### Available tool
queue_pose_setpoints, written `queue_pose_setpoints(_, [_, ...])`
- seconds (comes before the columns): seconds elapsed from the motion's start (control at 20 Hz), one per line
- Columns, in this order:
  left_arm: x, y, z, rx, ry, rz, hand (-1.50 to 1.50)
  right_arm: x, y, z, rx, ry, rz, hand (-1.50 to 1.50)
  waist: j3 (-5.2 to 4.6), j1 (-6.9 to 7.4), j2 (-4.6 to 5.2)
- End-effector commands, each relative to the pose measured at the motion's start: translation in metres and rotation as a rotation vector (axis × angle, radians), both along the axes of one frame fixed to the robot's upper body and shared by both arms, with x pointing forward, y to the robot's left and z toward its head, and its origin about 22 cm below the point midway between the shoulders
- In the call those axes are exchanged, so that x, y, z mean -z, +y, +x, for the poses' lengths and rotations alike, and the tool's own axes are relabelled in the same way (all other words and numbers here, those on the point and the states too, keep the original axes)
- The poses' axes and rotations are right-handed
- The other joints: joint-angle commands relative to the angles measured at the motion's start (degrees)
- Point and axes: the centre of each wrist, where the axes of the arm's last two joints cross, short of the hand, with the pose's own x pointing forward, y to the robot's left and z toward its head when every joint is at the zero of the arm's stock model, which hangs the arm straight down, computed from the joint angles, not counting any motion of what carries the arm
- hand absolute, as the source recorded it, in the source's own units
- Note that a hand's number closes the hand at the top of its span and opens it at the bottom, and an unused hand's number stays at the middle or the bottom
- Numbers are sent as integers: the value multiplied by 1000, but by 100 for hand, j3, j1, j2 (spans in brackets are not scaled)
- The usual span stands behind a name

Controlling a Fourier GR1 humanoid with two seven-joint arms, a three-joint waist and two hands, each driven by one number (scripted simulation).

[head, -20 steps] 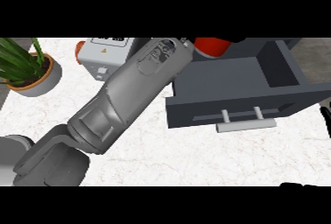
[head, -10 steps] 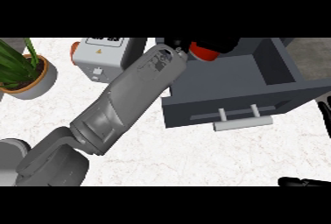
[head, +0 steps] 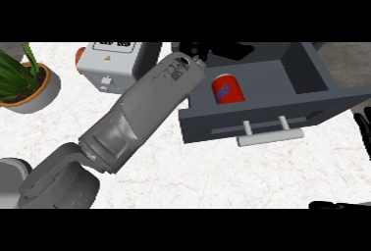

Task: Pick up the can, place it into the drawer and close the drawer

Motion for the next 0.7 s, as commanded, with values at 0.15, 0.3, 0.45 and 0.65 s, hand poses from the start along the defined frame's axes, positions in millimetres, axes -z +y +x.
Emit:
queue_pose_setpoints(0.15, [0, -2, -1, -35, -11, -26, -150, -8, 5, -6, 0, -25, -13, -150, -3, -13, -9])
queue_pose_setpoints(0.3, [9, -1, -5, -19, 7, -64, -150, -12, 7, -5, 26, -50, -107, -150, -7, 77, -27])
queue_pose_setpoints(0.45, [13, 1, -5, -36, 17, -98, -150, -27, 1, -4, 29, -120, -249, -150, -8, 4, -3])
queue_pose_setpoints(0.65, [8, -2, -6, -28, 17, -128, -150, -30, 6, -5, 12, -151, -342, -150, -5, 52, -18])
